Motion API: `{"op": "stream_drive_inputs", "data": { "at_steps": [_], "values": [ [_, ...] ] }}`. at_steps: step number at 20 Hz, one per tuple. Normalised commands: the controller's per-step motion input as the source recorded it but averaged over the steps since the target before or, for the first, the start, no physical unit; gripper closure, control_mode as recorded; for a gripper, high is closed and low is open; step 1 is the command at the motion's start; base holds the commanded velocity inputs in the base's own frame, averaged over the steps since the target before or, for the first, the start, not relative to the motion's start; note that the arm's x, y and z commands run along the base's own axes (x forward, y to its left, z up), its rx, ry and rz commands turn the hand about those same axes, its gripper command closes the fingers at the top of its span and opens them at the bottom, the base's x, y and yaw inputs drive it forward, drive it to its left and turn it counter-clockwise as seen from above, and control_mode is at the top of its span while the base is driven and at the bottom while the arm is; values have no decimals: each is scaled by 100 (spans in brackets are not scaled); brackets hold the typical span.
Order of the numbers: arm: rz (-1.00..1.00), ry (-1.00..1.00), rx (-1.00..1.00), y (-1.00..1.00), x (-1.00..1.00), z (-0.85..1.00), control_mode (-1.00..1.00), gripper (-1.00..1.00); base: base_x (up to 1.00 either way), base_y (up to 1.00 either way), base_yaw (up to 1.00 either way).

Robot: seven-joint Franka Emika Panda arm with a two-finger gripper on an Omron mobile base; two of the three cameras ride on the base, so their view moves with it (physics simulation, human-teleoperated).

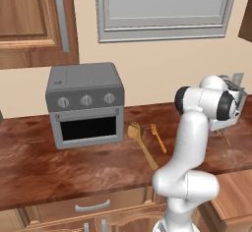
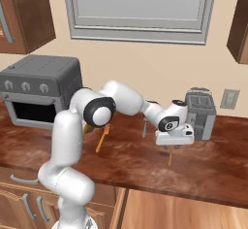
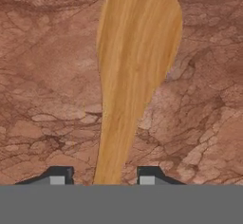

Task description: Organize the utensils by type. Pick up the wooden spoons from the counter and place them in the open cabinet. Then pick up the metallic utensils from the counter and place them in the open drawer.

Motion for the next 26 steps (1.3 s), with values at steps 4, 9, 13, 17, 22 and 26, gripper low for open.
{"op": "stream_drive_inputs", "data": {
  "at_steps": [4,9,13,17,22,26],
  "values": [
    [-10,0,11,19,-70,-40,-100,100,0,0,0],
    [-9,0,16,40,-79,-22,-100,100,0,0,0],
    [-7,0,15,50,-80,2,-100,100,0,0,0],
    [0,-7,1,86,-51,63,-100,100,0,0,0],
    [-3,-32,-17,100,-44,100,-100,100,0,0,0],
    [-8,-28,-31,100,-46,100,-100,100,0,0,0]
  ]
}}
